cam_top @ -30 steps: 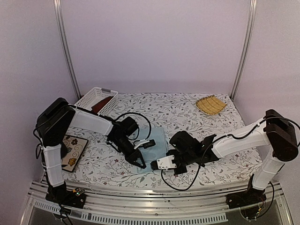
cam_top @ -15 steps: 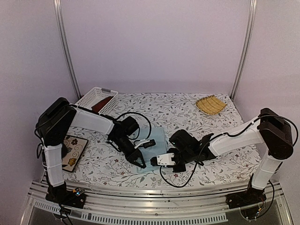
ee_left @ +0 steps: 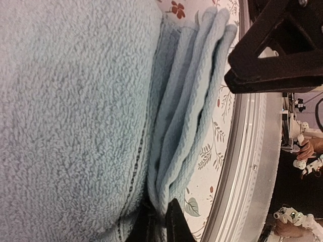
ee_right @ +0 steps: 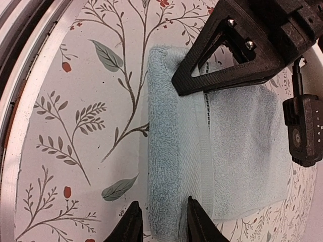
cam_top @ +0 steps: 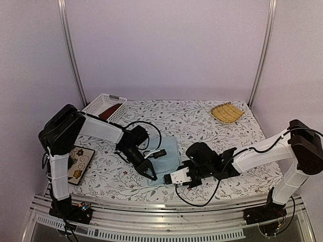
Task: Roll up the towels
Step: Roll the towel at the center of the board.
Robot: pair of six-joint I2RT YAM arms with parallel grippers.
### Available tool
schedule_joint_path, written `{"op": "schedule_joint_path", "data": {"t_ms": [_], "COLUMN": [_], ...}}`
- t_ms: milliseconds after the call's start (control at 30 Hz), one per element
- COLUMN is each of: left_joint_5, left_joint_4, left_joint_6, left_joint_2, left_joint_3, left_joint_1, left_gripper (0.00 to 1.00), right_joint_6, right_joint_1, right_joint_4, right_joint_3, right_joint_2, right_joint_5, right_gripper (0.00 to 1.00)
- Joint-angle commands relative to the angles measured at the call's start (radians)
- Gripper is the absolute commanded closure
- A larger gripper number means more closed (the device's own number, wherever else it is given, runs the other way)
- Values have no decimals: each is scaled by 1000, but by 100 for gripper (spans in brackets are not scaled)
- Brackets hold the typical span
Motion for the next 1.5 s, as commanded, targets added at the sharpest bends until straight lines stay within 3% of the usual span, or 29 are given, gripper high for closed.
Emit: {"op": "schedule_joint_path", "data": {"t_ms": [0, 333, 933, 1200, 1400, 1467], "left_joint_5": [-177, -118, -48, -28, -32, -40], "left_joint_4": [-37, -65, -65, -61, -57, -57], "left_joint_6": [6, -1, -10, -12, -13, -12], "left_joint_2": [82, 125, 137, 140, 124, 117], "left_joint_3": [-21, 18, 11, 12, 4, 2], "left_joint_1": [40, 68, 83, 94, 96, 96], "left_gripper": [99, 100, 100, 100, 96, 87], "right_joint_6": [-59, -79, -46, -27, 19, 29], "right_joint_1": [44, 132, 188, 198, 198, 196], "right_joint_4": [98, 197, 333, 342, 267, 242], "right_joint_3": [-1, -34, -23, -1, 48, 63], "right_joint_2": [17, 76, 266, 321, 352, 353], "right_joint_5": [119, 236, 532, 595, 568, 550], "right_gripper": [68, 62, 65, 77, 96, 98]}}
